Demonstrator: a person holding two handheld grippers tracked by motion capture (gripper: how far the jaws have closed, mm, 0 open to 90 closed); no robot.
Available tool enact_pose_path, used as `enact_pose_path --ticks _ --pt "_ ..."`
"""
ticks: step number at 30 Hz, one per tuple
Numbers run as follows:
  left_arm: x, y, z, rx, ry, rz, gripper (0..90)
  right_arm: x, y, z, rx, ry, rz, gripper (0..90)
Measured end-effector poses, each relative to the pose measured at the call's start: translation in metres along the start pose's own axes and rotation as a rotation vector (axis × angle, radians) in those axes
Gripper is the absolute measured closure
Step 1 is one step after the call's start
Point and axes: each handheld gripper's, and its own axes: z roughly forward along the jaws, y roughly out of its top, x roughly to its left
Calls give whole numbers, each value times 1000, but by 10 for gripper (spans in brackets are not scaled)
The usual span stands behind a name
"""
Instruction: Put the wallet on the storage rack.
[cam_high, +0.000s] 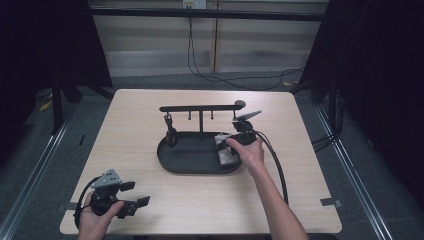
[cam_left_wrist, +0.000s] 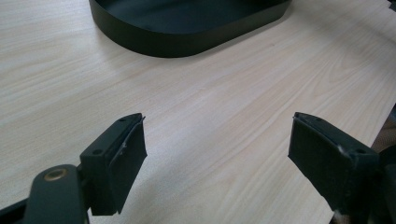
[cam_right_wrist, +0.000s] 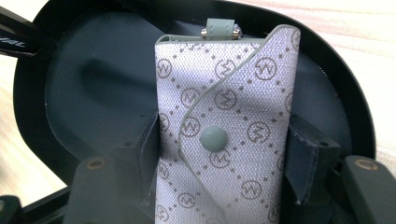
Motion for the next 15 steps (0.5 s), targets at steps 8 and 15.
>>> enact_pose_path --ticks 8,15 --pt "0 0 1 3 -4 1 186 -3 -3 7 9 -16 5 330" --pt "0 0 0 0 -3 -1 186 -3 -3 10 31 -37 -1 303"
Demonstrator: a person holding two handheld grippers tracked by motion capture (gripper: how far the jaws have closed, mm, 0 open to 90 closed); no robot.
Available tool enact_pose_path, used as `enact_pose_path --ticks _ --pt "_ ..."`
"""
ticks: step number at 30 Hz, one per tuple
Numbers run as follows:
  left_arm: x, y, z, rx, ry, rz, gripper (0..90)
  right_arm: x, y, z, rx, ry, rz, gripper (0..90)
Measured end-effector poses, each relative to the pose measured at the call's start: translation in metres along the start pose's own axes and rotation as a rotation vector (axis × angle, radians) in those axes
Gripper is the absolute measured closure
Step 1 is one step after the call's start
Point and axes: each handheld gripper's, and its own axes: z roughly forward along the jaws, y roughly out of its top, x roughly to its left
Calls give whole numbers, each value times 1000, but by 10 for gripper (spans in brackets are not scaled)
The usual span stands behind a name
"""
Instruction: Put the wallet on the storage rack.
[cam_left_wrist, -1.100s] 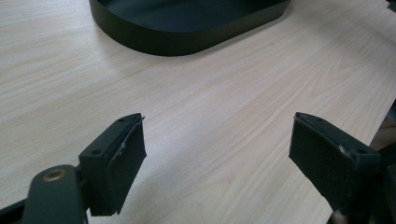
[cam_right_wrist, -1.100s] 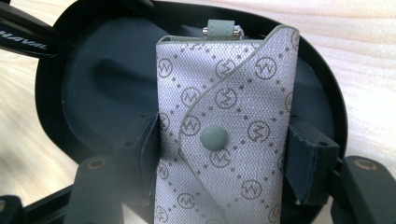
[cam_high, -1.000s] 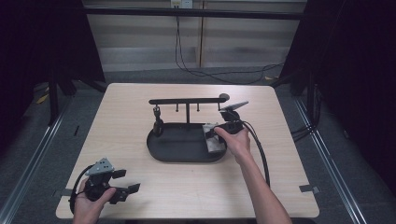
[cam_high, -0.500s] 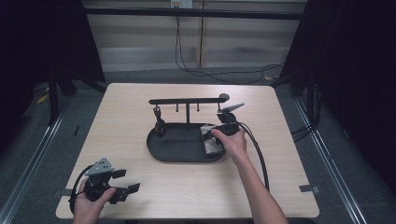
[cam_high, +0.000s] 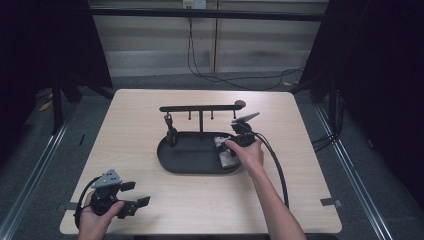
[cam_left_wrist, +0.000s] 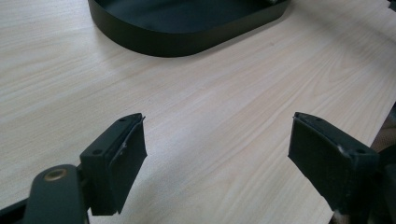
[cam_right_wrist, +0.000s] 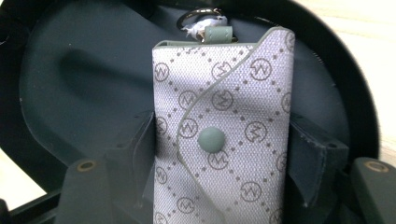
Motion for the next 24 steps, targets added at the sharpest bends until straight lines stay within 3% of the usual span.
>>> enact_pose_path --ticks 14,19,24 --pt "1 0 0 -3 3 -3 186 0 -2 -13 -52 5 -3 269" --pt "1 0 -1 -3 5 -7 186 -1 -5 -31 -111 9 -39 246" --pt "3 0 -1 -9 8 -13 186 -5 -10 -41 -136 17 -85 213"
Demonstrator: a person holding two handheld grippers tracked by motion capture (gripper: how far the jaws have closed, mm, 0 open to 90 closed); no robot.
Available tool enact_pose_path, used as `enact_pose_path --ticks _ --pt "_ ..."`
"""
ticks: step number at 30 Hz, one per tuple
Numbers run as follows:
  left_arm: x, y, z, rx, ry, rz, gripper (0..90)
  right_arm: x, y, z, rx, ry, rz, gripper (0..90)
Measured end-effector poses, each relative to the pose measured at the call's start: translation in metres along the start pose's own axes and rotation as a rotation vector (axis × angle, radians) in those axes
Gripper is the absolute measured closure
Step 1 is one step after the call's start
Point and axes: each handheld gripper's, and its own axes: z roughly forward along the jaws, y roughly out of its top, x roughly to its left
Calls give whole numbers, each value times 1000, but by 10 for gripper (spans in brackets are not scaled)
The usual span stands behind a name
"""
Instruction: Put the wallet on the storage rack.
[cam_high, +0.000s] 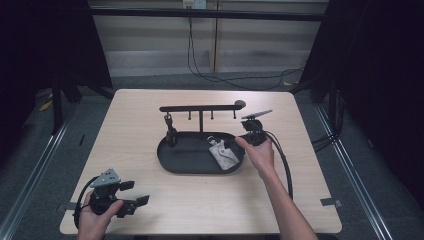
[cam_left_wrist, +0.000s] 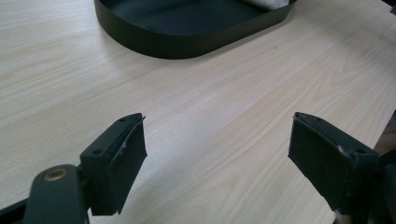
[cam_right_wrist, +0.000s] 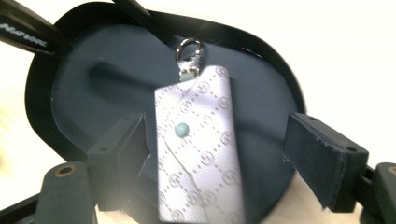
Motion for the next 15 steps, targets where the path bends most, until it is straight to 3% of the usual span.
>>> enact_pose_path --ticks 5,10,15 --pt "1 0 0 -1 0 -5 187 -5 -8 -10 -25 -13 -6 180" --pt "1 0 0 -4 0 -6 186 -6 -14 -23 -81 -11 -50 172" --pt "1 0 0 -3 1 -8 187 -11 -26 -31 -83 -35 -57 164"
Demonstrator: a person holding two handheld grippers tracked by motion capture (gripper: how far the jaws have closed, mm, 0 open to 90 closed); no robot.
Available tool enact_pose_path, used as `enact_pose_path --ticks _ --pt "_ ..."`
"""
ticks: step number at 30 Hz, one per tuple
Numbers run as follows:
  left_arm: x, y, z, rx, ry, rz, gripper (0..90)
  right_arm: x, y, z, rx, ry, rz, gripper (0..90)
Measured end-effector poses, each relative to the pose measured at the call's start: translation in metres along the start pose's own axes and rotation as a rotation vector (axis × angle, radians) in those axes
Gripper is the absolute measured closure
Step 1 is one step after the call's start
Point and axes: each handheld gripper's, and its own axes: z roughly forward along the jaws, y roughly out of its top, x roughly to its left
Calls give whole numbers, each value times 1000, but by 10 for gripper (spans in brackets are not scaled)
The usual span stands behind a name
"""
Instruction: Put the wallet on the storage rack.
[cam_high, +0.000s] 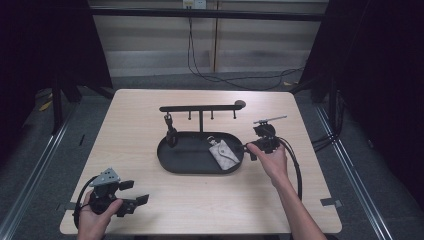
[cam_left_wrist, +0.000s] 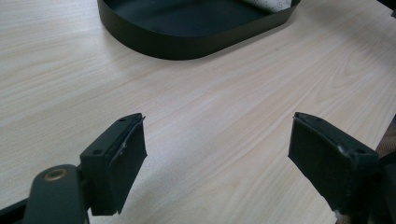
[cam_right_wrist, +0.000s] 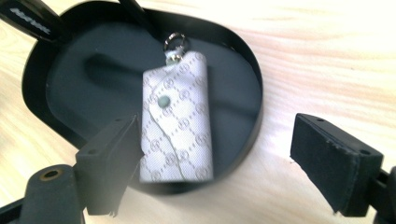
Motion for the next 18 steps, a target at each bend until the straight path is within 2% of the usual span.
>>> enact_pose_path --ticks 3,9,13,16,18 --pt "0 0 0 -2 3 -2 186 -1 -7 -6 -4 7 -27 189" --pt "0 0 0 1 2 -1 186 -3 -20 -19 -29 -8 -32 187" --pt "1 0 0 -4 4 -16 187 -4 -29 -27 -42 -20 -45 194" --pt "1 0 -1 -9 0 -19 188 -4 -36 -34 -76 -33 -53 205" --pt "1 0 -1 -9 0 -14 187 -3 -42 -38 -79 -35 -55 205"
